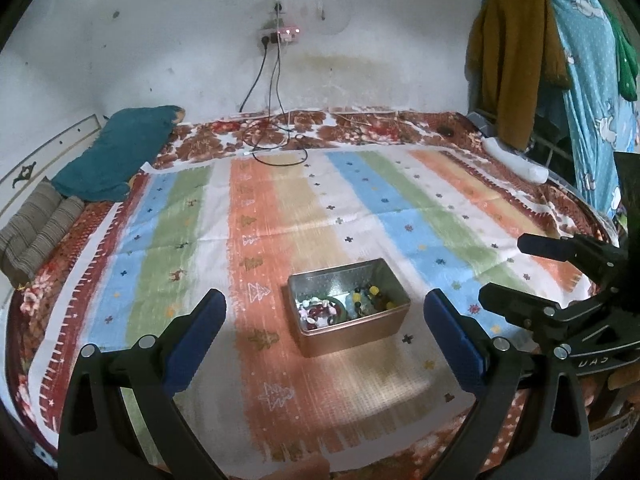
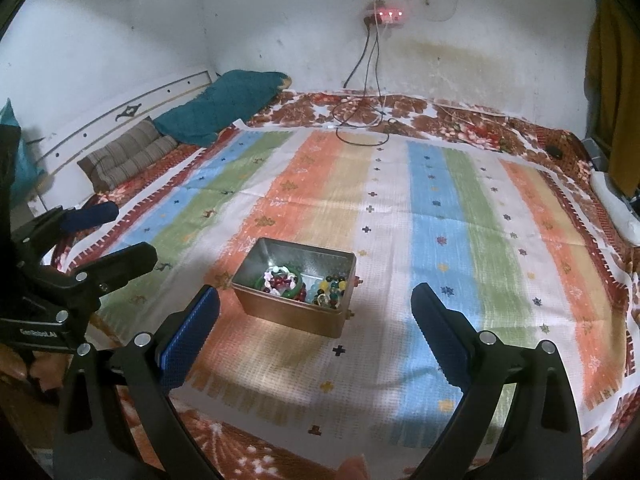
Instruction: Organize jewelry
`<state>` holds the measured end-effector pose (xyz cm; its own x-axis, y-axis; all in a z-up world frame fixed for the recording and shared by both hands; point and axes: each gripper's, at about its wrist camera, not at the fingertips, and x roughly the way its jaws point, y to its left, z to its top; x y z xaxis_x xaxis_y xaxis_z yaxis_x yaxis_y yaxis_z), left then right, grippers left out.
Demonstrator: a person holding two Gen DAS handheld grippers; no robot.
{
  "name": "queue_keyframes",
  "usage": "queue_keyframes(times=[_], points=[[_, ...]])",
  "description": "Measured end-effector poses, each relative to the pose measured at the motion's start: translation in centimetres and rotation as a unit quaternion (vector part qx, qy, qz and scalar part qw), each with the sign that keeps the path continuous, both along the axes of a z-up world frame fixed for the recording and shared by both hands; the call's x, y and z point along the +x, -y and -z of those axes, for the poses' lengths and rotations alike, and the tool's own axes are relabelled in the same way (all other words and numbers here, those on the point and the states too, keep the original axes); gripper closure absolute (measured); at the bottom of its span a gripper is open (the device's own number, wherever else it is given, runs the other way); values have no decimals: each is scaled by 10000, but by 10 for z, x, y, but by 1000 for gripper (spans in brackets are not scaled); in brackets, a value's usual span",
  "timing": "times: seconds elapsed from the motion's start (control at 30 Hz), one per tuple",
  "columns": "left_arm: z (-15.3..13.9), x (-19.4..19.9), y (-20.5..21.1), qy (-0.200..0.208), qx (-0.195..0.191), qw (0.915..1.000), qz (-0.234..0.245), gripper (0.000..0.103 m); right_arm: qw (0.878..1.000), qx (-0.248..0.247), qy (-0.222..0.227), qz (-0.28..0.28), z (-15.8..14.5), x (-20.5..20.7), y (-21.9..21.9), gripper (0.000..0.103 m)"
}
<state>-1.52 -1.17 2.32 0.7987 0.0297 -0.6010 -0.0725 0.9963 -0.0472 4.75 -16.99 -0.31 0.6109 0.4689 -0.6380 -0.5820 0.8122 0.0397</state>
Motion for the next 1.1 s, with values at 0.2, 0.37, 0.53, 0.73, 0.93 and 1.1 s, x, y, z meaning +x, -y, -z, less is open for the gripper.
queue_keyframes(times=[0.2,0.37,0.53,0.73,0.93,1.1], points=[[1,1,2,15,67,10000,61,6,10000,21,47,-42,-1,0,0,6],[3,0,2,-28,-40,9999,127,6,9999,46,81,-44,-1,-1,1,6],[4,0,2,-56,-61,9999,119,6,9999,55,112,-76,-1,-3,2,6],[5,-1,5,-20,-49,9998,176,6,9999,40,88,-61,-1,-4,1,6],[4,-3,5,32,-64,9999,121,6,9999,96,99,-55,-2,-3,1,6],[0,-5,3,141,-149,9996,169,6,9998,132,121,-67,-3,-5,0,6]])
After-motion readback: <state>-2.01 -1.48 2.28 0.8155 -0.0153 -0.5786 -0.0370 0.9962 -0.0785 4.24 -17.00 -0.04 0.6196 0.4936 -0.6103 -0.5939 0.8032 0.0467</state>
